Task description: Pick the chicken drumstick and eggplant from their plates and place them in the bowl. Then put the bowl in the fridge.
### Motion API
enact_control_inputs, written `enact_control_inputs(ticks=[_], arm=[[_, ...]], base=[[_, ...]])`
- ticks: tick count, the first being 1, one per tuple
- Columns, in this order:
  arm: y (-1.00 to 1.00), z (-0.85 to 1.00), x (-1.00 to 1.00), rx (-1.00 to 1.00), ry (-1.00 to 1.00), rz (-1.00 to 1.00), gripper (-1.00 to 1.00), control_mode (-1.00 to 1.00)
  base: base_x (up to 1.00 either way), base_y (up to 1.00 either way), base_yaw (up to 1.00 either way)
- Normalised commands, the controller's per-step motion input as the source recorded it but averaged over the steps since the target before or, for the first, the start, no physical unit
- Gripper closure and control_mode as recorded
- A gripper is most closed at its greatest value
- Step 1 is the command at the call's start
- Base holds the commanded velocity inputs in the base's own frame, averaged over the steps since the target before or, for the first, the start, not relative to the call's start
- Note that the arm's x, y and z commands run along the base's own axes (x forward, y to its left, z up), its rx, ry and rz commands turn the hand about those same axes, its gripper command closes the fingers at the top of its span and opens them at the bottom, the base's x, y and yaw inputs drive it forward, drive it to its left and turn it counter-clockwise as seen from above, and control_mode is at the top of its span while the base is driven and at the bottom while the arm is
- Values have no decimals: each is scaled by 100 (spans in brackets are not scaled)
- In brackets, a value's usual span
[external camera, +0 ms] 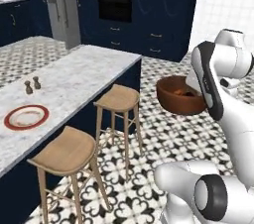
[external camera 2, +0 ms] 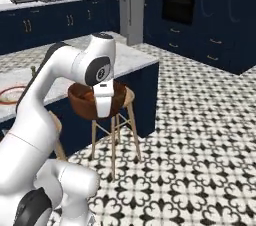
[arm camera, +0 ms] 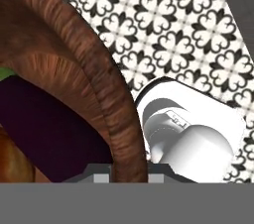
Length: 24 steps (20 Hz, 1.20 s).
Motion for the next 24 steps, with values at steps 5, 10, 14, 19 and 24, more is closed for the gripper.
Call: enact_control_inputs(ticks=[5, 10, 14, 19, 24], arm=[[0, 0, 0, 0, 0, 0, 100, 100], [0, 0, 0, 0, 0, 0, 100, 100], [0, 0, 0, 0, 0, 0, 100, 100], [0, 0, 0, 0, 0, 0, 100, 100], [0, 0, 0, 0, 0, 0, 100, 100]], base=[[0, -25, -84], [52, -26, -62], [100, 1, -21], [100, 1, -11], [100, 8, -10]])
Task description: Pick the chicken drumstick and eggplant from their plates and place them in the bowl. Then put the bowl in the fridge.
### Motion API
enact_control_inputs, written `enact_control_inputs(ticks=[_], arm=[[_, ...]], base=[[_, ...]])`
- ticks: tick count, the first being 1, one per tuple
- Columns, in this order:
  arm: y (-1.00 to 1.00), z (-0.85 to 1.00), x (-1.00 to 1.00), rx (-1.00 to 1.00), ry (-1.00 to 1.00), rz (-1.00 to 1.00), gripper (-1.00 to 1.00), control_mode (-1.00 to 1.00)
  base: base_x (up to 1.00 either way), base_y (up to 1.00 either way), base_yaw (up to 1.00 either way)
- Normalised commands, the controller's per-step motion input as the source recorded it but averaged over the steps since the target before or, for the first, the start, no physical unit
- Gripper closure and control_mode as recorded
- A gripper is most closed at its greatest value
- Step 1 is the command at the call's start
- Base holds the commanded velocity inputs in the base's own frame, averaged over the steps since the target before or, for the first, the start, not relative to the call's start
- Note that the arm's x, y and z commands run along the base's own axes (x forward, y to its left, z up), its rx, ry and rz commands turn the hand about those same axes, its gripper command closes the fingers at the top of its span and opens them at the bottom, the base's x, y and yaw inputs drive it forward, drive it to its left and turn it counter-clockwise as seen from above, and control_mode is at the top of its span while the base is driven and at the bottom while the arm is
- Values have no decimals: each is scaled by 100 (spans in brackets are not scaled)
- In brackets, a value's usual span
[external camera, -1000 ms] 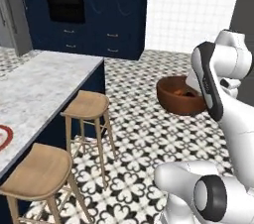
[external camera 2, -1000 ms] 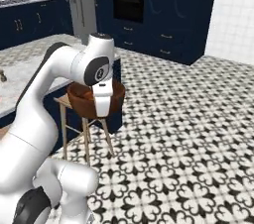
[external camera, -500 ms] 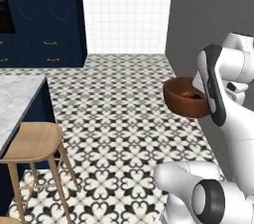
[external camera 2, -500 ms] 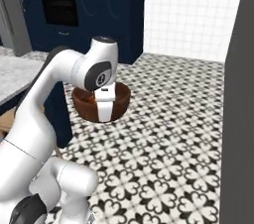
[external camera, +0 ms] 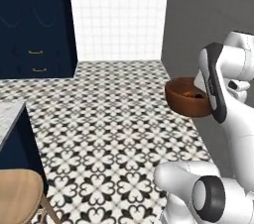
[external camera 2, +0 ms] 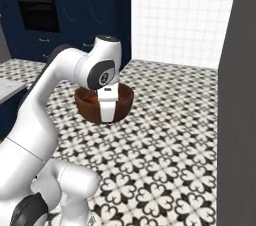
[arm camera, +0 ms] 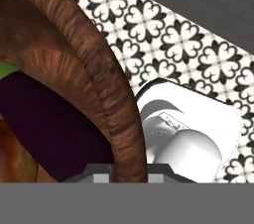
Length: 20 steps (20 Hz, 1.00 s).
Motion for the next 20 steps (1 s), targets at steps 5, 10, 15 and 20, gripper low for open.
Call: enact_control_inputs(ticks=[5, 10, 15, 20], arm=[[0, 0, 0, 0, 0, 0, 100, 100], [0, 0, 0, 0, 0, 0, 100, 100], [0, 0, 0, 0, 0, 0, 100, 100], [0, 0, 0, 0, 0, 0, 100, 100]], base=[[100, 0, 9], [100, -3, 26], [100, -25, 42], [100, -32, 46]])
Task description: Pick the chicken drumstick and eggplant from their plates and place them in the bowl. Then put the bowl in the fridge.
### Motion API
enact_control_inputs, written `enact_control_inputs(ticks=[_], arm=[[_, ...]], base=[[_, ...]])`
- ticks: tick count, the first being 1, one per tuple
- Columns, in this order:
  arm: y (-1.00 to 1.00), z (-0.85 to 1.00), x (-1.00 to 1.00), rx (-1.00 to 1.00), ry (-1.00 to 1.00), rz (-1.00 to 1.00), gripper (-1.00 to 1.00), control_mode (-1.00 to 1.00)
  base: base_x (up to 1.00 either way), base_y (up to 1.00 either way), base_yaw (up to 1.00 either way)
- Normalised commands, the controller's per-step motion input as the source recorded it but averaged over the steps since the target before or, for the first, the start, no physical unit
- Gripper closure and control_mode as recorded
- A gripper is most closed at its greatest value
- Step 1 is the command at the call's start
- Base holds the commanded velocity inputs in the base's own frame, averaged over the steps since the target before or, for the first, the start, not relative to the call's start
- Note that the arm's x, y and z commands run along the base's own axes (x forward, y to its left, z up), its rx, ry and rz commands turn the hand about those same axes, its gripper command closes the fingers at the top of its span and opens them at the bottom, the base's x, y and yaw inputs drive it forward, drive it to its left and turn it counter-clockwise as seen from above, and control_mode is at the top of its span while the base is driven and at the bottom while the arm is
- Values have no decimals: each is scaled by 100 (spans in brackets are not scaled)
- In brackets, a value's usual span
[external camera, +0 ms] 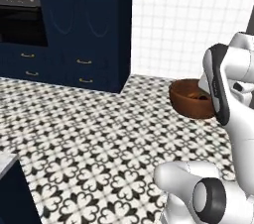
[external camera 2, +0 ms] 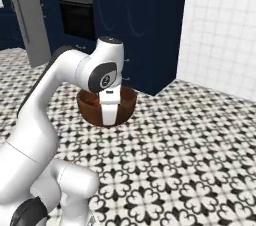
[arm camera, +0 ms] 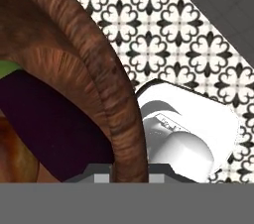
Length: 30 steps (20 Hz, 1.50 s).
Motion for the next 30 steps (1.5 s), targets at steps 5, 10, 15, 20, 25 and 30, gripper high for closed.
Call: enact_control_inputs(ticks=[5, 10, 15, 20, 25, 30], arm=[[0, 0, 0, 0, 0, 0, 100, 100], [0, 0, 0, 0, 0, 0, 100, 100], [0, 0, 0, 0, 0, 0, 100, 100], [0, 0, 0, 0, 0, 0, 100, 100], [0, 0, 0, 0, 0, 0, 100, 100], [0, 0, 0, 0, 0, 0, 100, 100]], base=[[100, -33, 50], [100, -25, 60], [100, -17, 73], [97, -23, 81], [91, -32, 81], [100, -78, 48]])
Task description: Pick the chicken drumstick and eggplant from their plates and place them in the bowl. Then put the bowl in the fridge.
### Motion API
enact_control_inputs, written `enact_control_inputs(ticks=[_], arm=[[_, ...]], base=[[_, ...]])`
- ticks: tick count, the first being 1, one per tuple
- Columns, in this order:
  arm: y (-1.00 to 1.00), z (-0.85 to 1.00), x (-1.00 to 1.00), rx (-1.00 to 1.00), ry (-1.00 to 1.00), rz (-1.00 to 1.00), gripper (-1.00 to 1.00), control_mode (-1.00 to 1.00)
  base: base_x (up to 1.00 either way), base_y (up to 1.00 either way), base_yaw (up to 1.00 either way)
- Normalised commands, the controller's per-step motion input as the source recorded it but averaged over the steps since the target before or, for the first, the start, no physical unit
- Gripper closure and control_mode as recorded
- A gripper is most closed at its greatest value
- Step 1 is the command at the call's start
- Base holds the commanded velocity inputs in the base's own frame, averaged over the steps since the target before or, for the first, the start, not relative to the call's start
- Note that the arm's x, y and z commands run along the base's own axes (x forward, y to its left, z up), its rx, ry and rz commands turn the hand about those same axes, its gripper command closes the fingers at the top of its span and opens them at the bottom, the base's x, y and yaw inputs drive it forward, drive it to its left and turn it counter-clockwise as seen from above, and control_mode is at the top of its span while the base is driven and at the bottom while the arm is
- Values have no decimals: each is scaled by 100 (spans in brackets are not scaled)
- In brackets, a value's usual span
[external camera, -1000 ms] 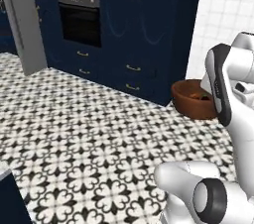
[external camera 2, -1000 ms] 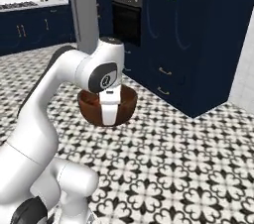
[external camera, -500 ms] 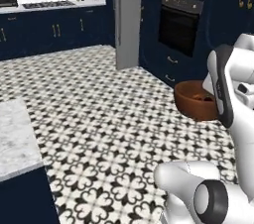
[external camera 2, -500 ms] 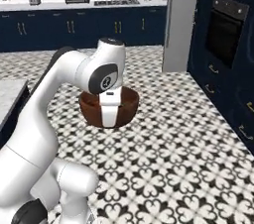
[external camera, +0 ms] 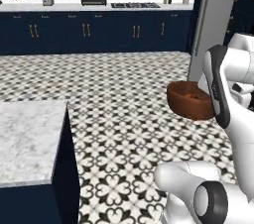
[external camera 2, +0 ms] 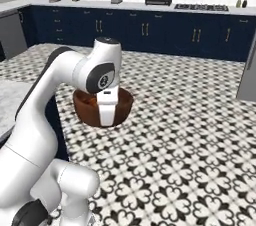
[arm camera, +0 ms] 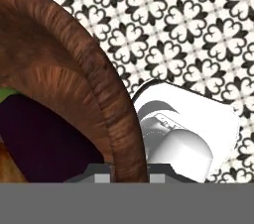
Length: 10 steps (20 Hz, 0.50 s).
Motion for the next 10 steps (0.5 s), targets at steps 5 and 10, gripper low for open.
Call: enact_control_inputs(ticks=[5, 10], arm=[[0, 0, 0, 0, 0, 0, 100, 100], [0, 0, 0, 0, 0, 0, 100, 100]], base=[[99, -100, 8], [100, -80, 0]])
